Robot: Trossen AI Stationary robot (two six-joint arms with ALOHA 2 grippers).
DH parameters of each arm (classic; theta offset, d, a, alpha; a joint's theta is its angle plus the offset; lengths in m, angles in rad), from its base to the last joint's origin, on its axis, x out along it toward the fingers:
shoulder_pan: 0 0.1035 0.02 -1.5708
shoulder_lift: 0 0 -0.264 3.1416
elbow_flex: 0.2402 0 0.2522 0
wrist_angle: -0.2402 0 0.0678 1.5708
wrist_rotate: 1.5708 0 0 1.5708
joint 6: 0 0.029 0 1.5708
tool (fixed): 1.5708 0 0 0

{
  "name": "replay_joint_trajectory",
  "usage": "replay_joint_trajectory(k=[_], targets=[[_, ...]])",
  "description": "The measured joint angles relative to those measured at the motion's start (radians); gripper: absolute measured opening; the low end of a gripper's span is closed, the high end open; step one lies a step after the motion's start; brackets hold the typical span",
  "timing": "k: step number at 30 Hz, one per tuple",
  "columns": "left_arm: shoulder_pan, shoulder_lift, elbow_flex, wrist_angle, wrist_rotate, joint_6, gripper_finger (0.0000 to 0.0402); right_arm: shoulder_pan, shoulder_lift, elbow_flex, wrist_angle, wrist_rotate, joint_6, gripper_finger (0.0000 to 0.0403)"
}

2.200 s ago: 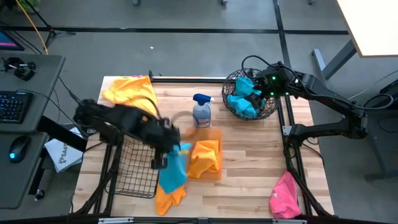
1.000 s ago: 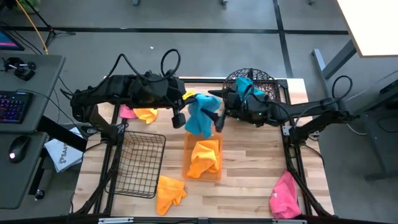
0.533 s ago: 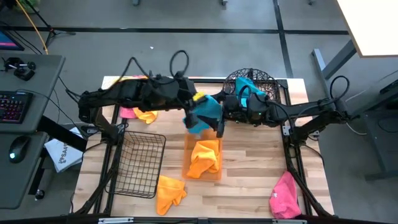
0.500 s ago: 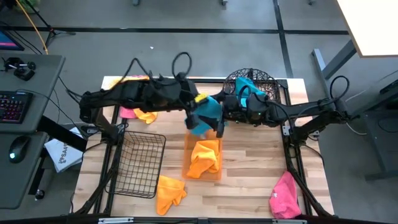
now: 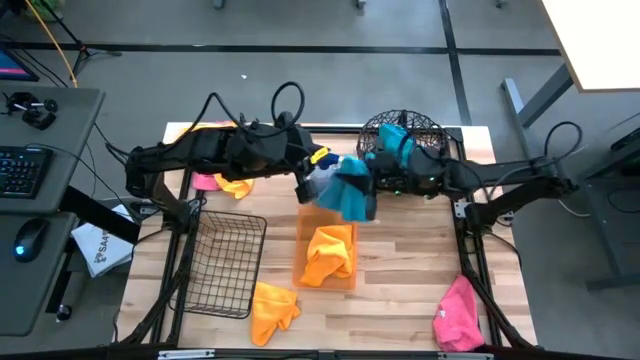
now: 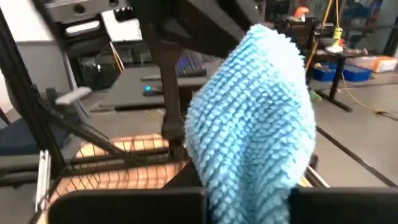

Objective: Sort microfiber towel by color & place in baskets
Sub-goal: Put the blue towel into the brown woven basket

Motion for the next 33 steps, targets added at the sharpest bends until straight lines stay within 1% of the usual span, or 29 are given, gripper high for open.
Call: replay_joint_trajectory(k=[3, 7, 9, 11, 13, 15, 20, 23, 26, 29, 31, 33], targets=[[0.000, -0.023, 0.001, -0.099, -0.063, -0.015, 0.0066, -0.026, -0.062, 0.000, -0.117, 0.005, 0.002, 0.0008], [0.000, -0.067, 0.000, -0.260, -0.151, -0.134, 0.0102, -0.068, -0.138, 0.000, -0.315, 0.086, -0.001, 0.0004], [-0.002, -0.098, -0.014, -0.297, -0.175, -0.198, 0.0117, -0.103, -0.169, 0.000, -0.427, 0.123, 0.000, 0.0005], [-0.015, -0.139, -0.060, -0.301, -0.190, -0.238, 0.0130, -0.147, -0.191, -0.001, -0.515, 0.143, 0.000, 0.0003], [-0.043, -0.185, -0.129, -0.263, -0.215, -0.271, 0.0140, -0.201, -0.225, -0.035, -0.522, 0.147, -0.017, 0.0003], [-0.078, -0.234, -0.222, -0.204, -0.254, -0.303, 0.0148, -0.265, -0.277, -0.104, -0.479, 0.129, -0.024, 0.0002], [-0.186, -0.379, -0.518, 0.017, -0.369, -0.398, 0.0154, -0.483, -0.422, -0.374, -0.310, 0.068, 0.018, 0.0002], [-0.224, -0.443, -0.666, 0.160, -0.396, -0.416, 0.0154, -0.632, -0.456, -0.488, -0.169, -0.007, 0.063, 0.0001], [-0.224, -0.486, -0.749, 0.285, -0.393, -0.394, 0.0154, -0.762, -0.428, -0.512, -0.099, -0.082, 0.111, 0.0001], [-0.207, -0.503, -0.775, 0.361, -0.392, -0.342, 0.0154, -0.862, -0.347, -0.494, -0.114, -0.191, 0.168, 0.0001], [-0.192, -0.503, -0.775, 0.394, -0.381, -0.315, 0.0154, -0.899, -0.287, -0.479, -0.140, -0.273, 0.201, 0.0001], [-0.181, -0.504, -0.775, 0.425, -0.363, -0.294, 0.0154, -0.912, -0.234, -0.472, -0.162, -0.322, 0.230, 0.0002]])
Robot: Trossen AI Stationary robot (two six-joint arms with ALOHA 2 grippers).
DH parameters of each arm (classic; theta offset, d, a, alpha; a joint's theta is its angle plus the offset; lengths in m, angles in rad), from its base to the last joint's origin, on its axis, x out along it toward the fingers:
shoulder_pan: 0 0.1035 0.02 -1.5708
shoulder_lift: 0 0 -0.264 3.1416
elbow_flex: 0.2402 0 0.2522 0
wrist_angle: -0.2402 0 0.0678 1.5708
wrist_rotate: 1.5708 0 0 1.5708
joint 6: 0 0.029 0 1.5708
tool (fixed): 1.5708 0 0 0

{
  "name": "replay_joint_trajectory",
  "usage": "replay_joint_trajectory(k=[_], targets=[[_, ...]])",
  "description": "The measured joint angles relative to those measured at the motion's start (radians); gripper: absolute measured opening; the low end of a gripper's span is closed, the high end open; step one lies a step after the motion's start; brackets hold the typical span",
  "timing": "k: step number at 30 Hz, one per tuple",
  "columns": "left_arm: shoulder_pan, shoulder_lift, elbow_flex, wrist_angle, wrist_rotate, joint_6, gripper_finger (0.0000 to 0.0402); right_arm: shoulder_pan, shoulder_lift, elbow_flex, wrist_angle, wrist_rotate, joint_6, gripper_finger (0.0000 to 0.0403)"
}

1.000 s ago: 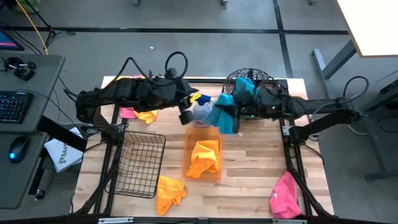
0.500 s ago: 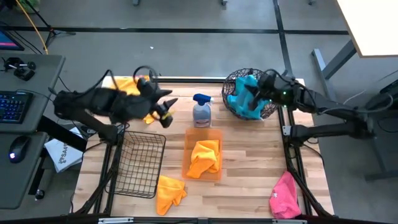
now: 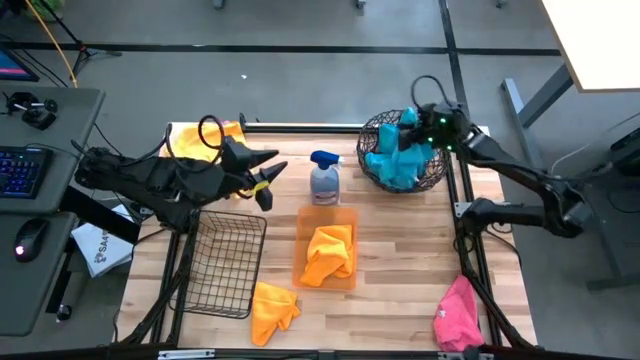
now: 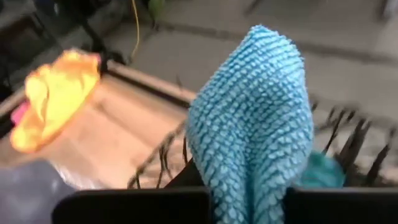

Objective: Sort microfiber towel by color & place in baskets
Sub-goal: Put the blue towel into the brown woven basket

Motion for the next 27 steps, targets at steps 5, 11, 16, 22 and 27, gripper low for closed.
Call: replay_joint_trajectory(k=[5, 11, 16, 22, 27], targets=[[0.004, 0.000, 0.000, 0.009, 0.023, 0.012, 0.0154, -0.001, 0.061, 0.001, -0.065, -0.014, 0.089, 0.0047], [0.004, 0.000, 0.000, -0.003, 0.055, 0.007, 0.0154, -0.001, 0.037, 0.001, -0.208, -0.014, 0.092, 0.0178], [0.004, 0.000, 0.000, -0.003, 0.057, 0.034, 0.0154, -0.001, -0.031, 0.051, -0.239, -0.017, 0.086, 0.0285], [0.004, 0.000, 0.000, -0.003, 0.079, 0.057, 0.0154, 0.000, -0.059, 0.219, -0.291, -0.018, 0.060, 0.0355], [0.004, 0.012, 0.000, -0.001, 0.153, 0.049, 0.0154, 0.000, -0.056, 0.329, -0.364, -0.120, 0.066, 0.0366]])
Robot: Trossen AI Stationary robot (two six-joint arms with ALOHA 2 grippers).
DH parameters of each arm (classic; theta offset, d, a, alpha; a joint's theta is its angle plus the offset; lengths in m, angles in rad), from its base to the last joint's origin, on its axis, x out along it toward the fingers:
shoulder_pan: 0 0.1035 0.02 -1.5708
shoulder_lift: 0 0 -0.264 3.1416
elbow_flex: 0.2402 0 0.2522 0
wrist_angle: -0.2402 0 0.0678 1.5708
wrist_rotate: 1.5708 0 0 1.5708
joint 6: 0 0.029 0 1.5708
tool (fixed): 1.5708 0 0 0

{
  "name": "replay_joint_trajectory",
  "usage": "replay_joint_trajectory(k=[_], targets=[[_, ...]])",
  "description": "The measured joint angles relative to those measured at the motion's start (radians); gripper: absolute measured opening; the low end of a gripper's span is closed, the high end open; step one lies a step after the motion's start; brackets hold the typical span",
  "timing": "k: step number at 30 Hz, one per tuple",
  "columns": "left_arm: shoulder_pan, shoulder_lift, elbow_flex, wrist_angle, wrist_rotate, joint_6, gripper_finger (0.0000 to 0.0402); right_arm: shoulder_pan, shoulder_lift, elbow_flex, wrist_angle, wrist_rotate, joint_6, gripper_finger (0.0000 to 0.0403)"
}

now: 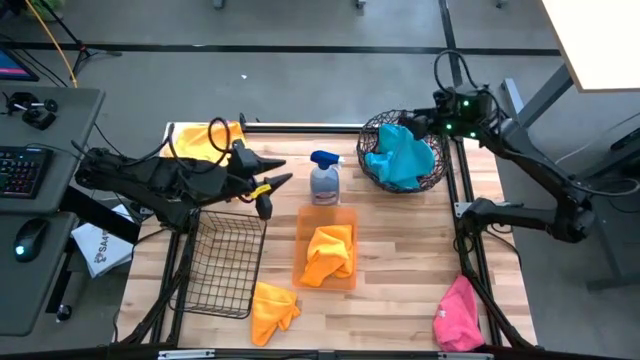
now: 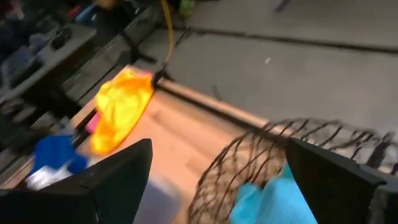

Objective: Sort microfiber towel by color & place in baskets
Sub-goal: Put the blue towel into the brown woven basket

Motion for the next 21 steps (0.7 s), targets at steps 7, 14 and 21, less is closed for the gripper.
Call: replay_joint_trajectory(k=[7, 14, 21], targets=[[0.000, 0.060, 0.000, -0.001, 0.046, -0.043, 0.0154, 0.088, 0.000, 0.018, -0.293, 0.050, -0.004, 0.0326], [0.000, 0.130, 0.000, 0.030, 0.059, -0.054, 0.0154, 0.157, 0.015, -0.221, -0.107, 0.247, 0.089, 0.0090], [-0.001, 0.144, 0.000, 0.089, 0.115, -0.066, 0.0154, 0.116, 0.166, -0.528, 0.323, 0.311, 0.237, 0.0020]])
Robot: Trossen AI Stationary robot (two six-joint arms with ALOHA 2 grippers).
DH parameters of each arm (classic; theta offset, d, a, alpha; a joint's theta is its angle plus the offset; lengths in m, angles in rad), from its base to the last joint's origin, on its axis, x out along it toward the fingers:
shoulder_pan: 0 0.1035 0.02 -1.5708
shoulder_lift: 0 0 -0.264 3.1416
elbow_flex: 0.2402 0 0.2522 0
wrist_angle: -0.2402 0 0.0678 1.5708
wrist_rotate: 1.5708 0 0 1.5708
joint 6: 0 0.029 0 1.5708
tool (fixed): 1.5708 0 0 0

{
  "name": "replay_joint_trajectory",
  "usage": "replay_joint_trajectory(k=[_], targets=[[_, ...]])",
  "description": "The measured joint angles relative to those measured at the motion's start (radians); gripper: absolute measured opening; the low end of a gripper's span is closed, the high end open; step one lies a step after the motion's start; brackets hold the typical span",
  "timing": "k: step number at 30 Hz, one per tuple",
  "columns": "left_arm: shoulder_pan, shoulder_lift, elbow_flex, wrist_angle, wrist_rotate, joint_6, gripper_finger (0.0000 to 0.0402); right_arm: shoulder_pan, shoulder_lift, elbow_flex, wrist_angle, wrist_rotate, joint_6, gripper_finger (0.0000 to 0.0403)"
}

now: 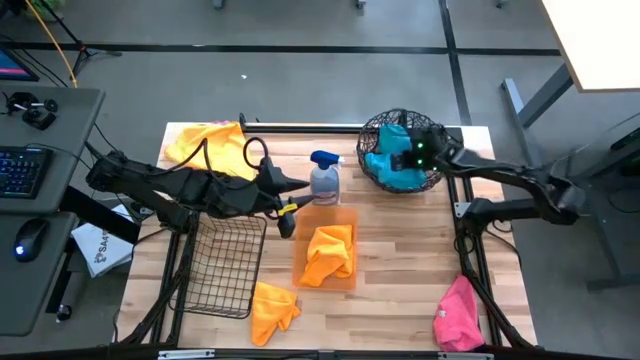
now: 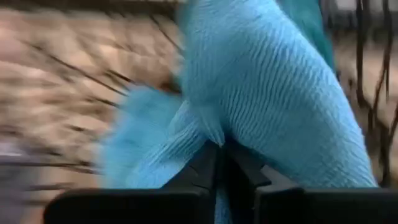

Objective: Sort microfiber towel by color & place in baskets
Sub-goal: Put the blue towel into the brown woven basket

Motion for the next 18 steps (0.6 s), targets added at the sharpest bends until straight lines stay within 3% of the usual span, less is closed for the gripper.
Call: replay_joint_trajectory(k=[3, 7, 13, 18], targets=[[0.000, -0.005, 0.000, -0.002, 0.000, -0.014, 0.0154, -0.007, 0.092, -0.067, 0.107, -0.013, 0.050, 0.0005], [0.000, -0.009, 0.000, 0.001, -0.002, -0.011, 0.0154, -0.008, 0.126, -0.054, 0.142, -0.063, 0.027, 0.0019], [0.000, -0.008, 0.000, 0.001, -0.003, 0.045, 0.0154, -0.007, 0.030, 0.142, 0.048, -0.084, -0.149, 0.0020], [0.000, -0.008, 0.000, -0.002, -0.003, 0.088, 0.0154, -0.007, -0.016, 0.360, -0.176, -0.008, -0.258, 0.0034]])
